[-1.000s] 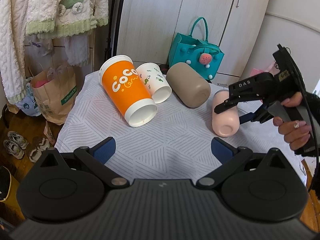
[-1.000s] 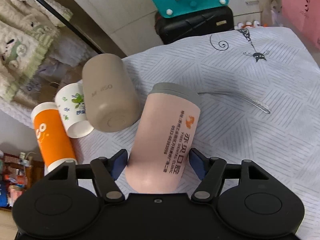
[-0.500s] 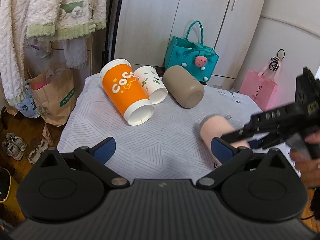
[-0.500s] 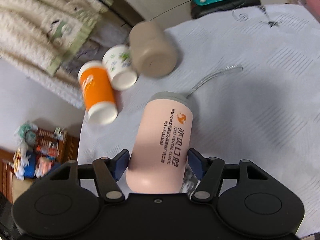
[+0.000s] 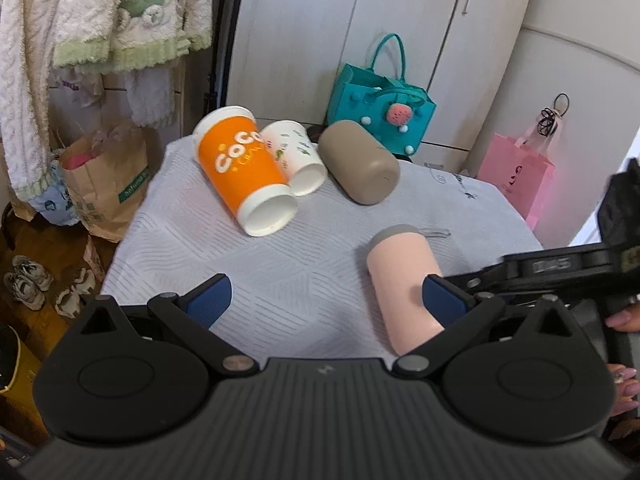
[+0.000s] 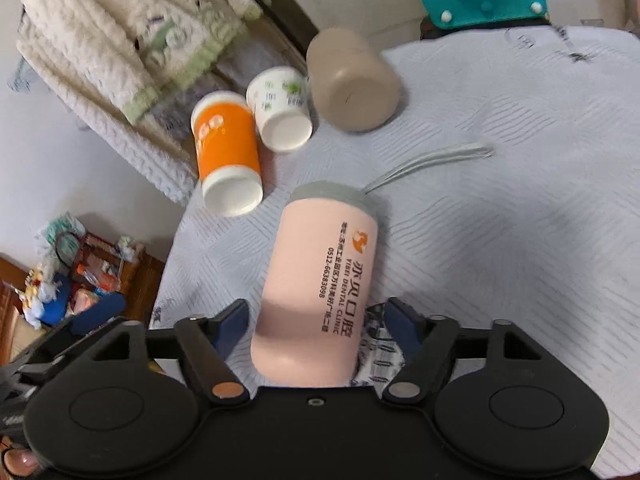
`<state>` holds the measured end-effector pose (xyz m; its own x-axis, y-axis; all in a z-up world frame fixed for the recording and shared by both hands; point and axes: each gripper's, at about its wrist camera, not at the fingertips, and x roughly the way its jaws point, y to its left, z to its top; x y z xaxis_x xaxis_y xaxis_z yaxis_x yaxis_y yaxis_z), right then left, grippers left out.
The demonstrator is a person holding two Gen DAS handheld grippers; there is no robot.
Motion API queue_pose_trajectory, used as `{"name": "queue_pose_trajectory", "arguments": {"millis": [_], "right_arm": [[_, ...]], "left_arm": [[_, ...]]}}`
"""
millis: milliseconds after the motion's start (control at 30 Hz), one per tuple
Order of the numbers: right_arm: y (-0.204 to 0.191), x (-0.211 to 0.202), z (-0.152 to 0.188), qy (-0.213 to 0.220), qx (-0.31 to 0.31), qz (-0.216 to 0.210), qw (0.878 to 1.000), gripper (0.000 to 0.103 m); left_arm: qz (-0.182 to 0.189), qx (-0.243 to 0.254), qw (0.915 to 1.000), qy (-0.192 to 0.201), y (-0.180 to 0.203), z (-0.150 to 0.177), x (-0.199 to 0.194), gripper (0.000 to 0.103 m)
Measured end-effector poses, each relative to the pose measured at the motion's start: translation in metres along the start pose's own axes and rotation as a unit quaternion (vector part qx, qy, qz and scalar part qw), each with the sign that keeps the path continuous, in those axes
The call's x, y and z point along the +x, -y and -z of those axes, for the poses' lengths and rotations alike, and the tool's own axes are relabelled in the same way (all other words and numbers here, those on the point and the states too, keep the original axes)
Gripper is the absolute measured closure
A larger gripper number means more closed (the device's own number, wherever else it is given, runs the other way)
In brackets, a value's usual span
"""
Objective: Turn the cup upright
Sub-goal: 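Grasp the pink tumbler's base end with the left tool while the right tool releases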
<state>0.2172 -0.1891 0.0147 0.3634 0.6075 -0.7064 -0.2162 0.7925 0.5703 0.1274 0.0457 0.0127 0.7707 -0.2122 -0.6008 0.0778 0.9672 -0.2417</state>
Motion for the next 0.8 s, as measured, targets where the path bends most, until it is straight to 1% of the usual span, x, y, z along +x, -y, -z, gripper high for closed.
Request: {"name": "queue_pose_trajectory", "arguments": {"millis": [100,200,267,333,433,533,600,700,733,800], "right_arm": [[0.011,-0.030,0.004,0.030,0.001,-0.009,1.000,0.020],[0.023,-0.054,0.009,0.050,0.000,-0.007,0.999,0.020],[0.029,-0.063,0.011,0.057,0.002,-0.006,0.998,0.020],[0.036,-0.072,0.015,0.063,-0.001,-0.003,0.998,0.020],[0.041,-0.081,0.018,0.074,-0.012,-0.001,0.997,0.020],[0.043,-0.088,0.017,0.081,-0.025,-0.007,0.996,0.020],[0.043,-0.090,0.016,0.082,-0.042,-0.012,0.996,0.020],[0.045,-0.088,0.016,0.079,-0.061,-0.021,0.995,0.020],[0.047,-0.087,0.015,0.076,-0.063,-0.024,0.995,0.020],[0.048,-0.082,0.012,0.070,-0.067,-0.030,0.995,0.020]], "left_arm": [[0.006,0.005,0.9999,-0.007,0.012,-0.001,0.005,0.000],[0.018,0.008,0.9995,-0.023,0.027,-0.003,0.015,0.000],[0.038,-0.004,0.9983,-0.043,0.035,-0.005,0.023,0.000],[0.053,-0.015,0.9974,-0.046,0.043,-0.006,0.026,0.000],[0.068,-0.006,0.9962,-0.054,0.058,-0.008,0.033,0.000],[0.062,-0.002,0.9952,-0.076,0.066,-0.011,0.048,0.000],[0.069,-0.016,0.9935,-0.089,0.066,-0.012,0.058,0.000],[0.078,-0.033,0.9884,-0.126,0.062,-0.015,0.080,0.002],[0.075,-0.036,0.9866,-0.140,0.062,-0.017,0.089,0.002],[0.061,-0.041,0.9852,-0.155,0.059,-0.018,0.103,0.005]]}}
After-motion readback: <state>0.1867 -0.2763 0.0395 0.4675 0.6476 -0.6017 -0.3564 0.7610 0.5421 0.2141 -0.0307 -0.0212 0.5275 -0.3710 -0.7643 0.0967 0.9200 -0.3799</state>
